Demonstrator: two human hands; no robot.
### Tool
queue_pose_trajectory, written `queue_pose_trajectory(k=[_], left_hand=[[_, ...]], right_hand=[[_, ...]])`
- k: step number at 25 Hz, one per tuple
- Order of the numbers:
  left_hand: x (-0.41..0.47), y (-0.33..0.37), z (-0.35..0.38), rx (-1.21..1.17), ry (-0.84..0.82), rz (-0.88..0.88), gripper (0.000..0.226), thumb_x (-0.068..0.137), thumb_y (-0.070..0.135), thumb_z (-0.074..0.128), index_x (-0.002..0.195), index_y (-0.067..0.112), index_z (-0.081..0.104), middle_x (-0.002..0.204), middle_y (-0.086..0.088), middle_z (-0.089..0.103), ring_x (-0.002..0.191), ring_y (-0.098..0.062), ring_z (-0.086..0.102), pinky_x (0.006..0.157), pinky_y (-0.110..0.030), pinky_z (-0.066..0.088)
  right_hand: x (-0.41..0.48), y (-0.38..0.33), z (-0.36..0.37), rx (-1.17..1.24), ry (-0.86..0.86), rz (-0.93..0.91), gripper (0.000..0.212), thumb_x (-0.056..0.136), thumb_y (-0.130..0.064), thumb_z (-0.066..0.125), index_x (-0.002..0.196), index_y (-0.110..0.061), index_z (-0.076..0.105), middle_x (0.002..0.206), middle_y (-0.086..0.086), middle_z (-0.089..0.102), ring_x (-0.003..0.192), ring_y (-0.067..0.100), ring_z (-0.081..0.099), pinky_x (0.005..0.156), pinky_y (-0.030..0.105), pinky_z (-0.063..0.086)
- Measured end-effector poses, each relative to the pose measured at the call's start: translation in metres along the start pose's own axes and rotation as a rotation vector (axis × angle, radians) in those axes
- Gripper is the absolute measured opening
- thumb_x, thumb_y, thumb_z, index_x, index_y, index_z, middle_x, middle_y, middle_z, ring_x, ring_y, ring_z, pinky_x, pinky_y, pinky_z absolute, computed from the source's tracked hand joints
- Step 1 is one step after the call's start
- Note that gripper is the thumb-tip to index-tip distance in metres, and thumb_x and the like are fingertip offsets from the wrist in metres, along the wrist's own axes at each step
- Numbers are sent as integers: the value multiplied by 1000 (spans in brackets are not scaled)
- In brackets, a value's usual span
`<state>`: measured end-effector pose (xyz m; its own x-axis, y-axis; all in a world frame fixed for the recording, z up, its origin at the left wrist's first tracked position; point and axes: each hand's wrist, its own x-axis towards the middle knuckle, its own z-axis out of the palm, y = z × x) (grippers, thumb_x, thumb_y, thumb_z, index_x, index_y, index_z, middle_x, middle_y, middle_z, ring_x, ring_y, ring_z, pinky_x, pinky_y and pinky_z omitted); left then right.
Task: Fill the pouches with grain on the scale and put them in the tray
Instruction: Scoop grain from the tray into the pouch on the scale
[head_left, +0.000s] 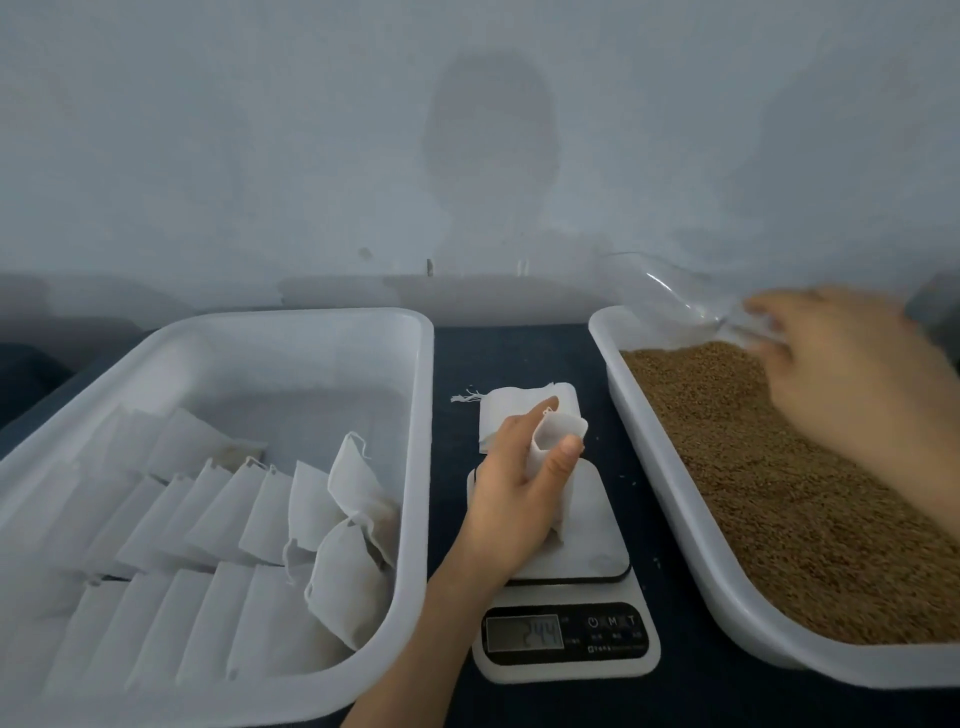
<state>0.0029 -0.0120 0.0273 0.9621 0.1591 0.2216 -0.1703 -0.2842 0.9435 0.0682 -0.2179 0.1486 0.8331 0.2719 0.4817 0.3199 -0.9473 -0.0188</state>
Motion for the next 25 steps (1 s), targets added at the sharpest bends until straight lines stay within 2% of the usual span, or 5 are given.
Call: queue_pose_trajectory(k=[4, 10, 16, 20, 25], left_hand=[[1, 0, 1, 42, -49, -6, 73, 83, 60, 32, 148, 26, 28, 118, 34, 36, 103, 28, 38, 94, -1, 31], [0, -2, 3, -4, -99, -48, 75, 84, 63, 21, 151, 29, 20, 121, 33, 33, 105, 33, 31, 84, 9, 23], [0, -4, 0, -128, -102, -112, 50, 86, 65, 16, 133, 54, 24, 111, 44, 33, 94, 41, 28, 73, 12, 25], [0, -4, 1, -151, -110, -119, 53, 83, 67, 16, 133, 54, 25, 115, 46, 31, 96, 42, 27, 76, 9, 24], [1, -3, 1, -164, -86, -111, 46, 84, 65, 15, 127, 57, 28, 113, 38, 39, 102, 37, 31, 86, 6, 23]], right_hand=[[-3, 2, 51, 103, -431, 266, 21, 95, -18, 51, 112, -11, 61, 78, 1, 60, 53, 13, 59, 42, 23, 44], [6, -10, 74, -72, -662, 296, 16, 96, -12, 47, 96, -1, 59, 80, 8, 57, 66, 19, 56, 44, 23, 35], [2, -16, 77, -97, -697, 335, 37, 95, -8, 50, 128, 5, 42, 112, 19, 57, 83, 25, 55, 48, 24, 38], [-1, -13, 73, -136, -741, 299, 24, 97, -15, 48, 114, 0, 57, 86, 9, 55, 68, 18, 53, 45, 21, 36], [-12, -31, 46, 252, -239, 8, 13, 91, -34, 56, 95, -22, 59, 85, -9, 56, 74, 5, 55, 58, 16, 38]])
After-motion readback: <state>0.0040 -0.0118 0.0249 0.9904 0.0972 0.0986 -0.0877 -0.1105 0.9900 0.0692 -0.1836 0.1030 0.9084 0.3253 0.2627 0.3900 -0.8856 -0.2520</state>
